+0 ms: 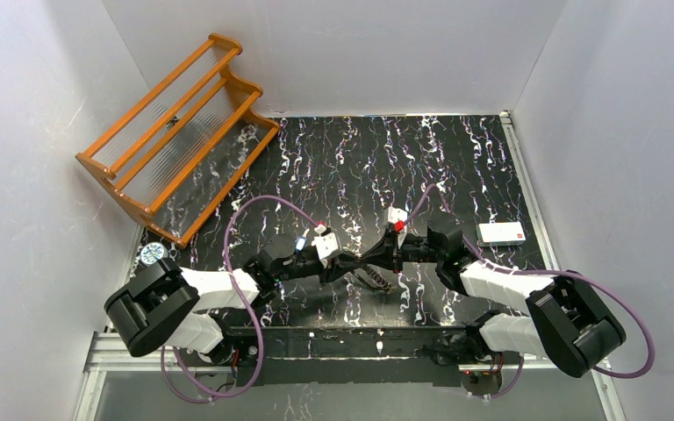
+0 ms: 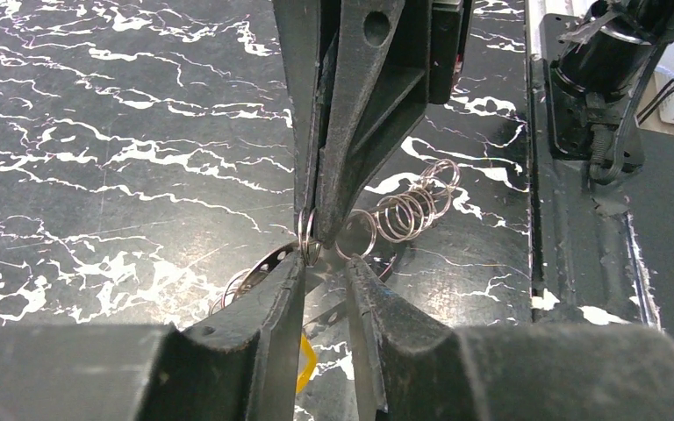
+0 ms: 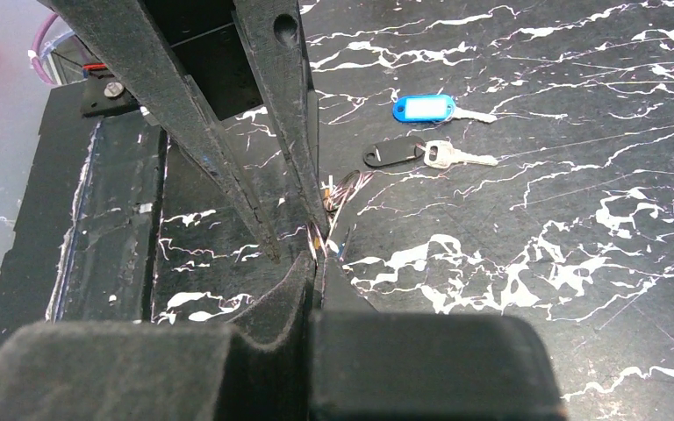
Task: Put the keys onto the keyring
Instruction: Adjust the keyring.
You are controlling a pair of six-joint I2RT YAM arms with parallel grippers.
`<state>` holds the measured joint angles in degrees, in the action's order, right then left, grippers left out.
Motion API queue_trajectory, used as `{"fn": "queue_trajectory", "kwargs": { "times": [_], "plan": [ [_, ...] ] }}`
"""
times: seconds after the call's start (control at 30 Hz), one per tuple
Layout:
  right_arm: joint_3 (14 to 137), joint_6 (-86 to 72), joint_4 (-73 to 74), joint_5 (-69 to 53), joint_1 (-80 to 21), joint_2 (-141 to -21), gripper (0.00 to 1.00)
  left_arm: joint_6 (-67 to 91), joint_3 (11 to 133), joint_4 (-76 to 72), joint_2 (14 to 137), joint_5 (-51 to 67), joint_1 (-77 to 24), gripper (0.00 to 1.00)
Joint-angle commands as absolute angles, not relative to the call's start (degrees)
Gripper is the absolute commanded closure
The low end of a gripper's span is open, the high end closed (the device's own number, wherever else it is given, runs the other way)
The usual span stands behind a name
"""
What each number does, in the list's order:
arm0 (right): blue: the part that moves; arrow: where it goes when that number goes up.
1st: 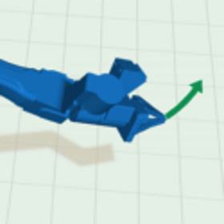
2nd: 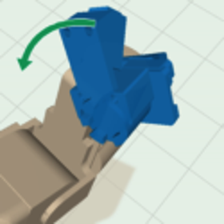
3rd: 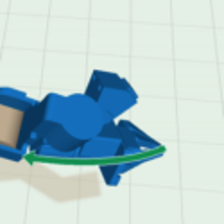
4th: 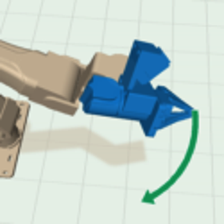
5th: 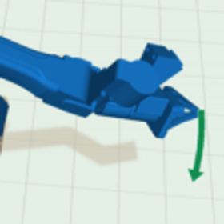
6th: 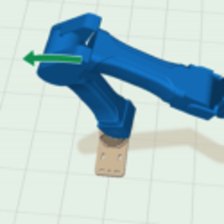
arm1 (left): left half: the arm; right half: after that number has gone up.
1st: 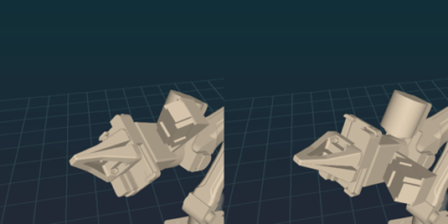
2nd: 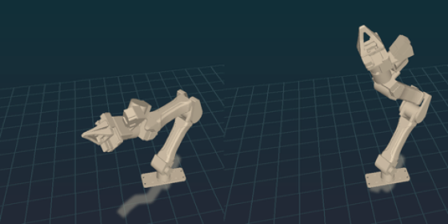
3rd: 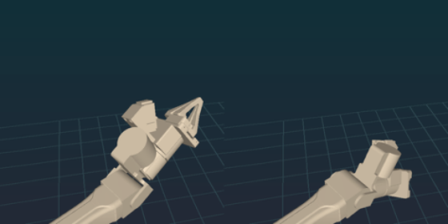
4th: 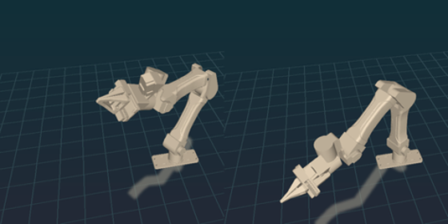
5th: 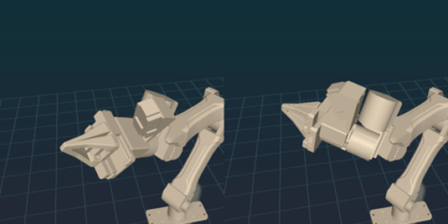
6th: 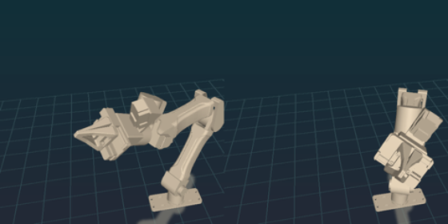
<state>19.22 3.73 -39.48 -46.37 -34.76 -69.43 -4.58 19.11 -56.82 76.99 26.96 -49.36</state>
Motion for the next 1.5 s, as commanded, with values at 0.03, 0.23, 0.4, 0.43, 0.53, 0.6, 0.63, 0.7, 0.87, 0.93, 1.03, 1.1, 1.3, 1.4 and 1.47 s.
{"fn": "queue_trajectory", "kwargs": {
  "times": [0.03,0.23,0.4,0.43,0.53,0.6,0.63,0.7,0.87,0.93,1.03,1.1,1.3,1.4,1.47],
  "plan": [
    [21.5,4.7,-38.7,-51.6,-35.7,-70.5,0.99,-3.7,21.7,-61.6,78.3,24.8,-49.6,0.80],
    [21.7,5.3,-37.9,-52.2,-35.6,-70.4,0.99,-2.8,22.0,-62.6,79.2,22.7,-49.7,0.93],
    [22.2,6.0,-36.8,-52.7,-35.6,-70.3,0.99,-1.8,22.2,-62.9,79.4,22.0,-49.7,1.00],
    [22.4,6.1,-36.3,-52.4,-35.6,-70.1,0.97,-1.6,22.1,-62.9,79.3,21.7,-49.7,1.00],
    [24.0,6.4,-33.3,-49.9,-35.6,-67.7,0.84,-1.6,21.3,-63.0,78.4,20.9,-49.7,1.00],
    [24.4,8.0,-31.9,-48.6,-35.6,-65.0,0.65,-1.9,20.6,-62.9,77.4,20.7,-49.7,1.00],
    [24.2,8.6,-31.7,-47.7,-35.6,-63.5,0.58,-2.0,20.3,-62.9,77.0,20.8,-49.7,1.00],
    [23.6,10.1,-31.5,-45.8,-35.6,-60.4,0.44,-2.4,19.8,-62.9,76.3,21.2,-49.7,1.00],
    [23.0,14.6,-28.7,-43.7,-35.6,-55.2,0.32,-3.6,18.9,-63.0,74.8,22.7,-49.7,1.00],
    [23.3,15.7,-27.6,-44.0,-35.6,-54.4,0.32,-4.1,18.8,-63.0,74.3,23.4,-49.7,1.00],
    [23.3,16.7,-27.1,-44.4,-35.6,-53.8,0.35,-4.2,18.6,-63.1,73.7,24.1,-49.7,1.00],
    [23.3,17.1,-27.1,-44.5,-35.6,-53.6,0.39,-4.2,18.6,-63.2,73.4,24.7,-49.7,1.00],
    [23.3,18.6,-26.7,-45.7,-35.6,-54.1,0.61,-3.8,18.3,-63.3,72.6,25.5,-49.7,1.00],
    [23.4,18.8,-26.8,-46.4,-35.5,-54.9,0.70,-3.6,18.3,-63.3,72.3,25.8,-49.7,1.00],
    [23.5,18.8,-27.0,-46.7,-35.6,-55.6,0.72,-3.6,18.4,-63.4,72.4,26.2,-49.7,1.00]
  ]
}}
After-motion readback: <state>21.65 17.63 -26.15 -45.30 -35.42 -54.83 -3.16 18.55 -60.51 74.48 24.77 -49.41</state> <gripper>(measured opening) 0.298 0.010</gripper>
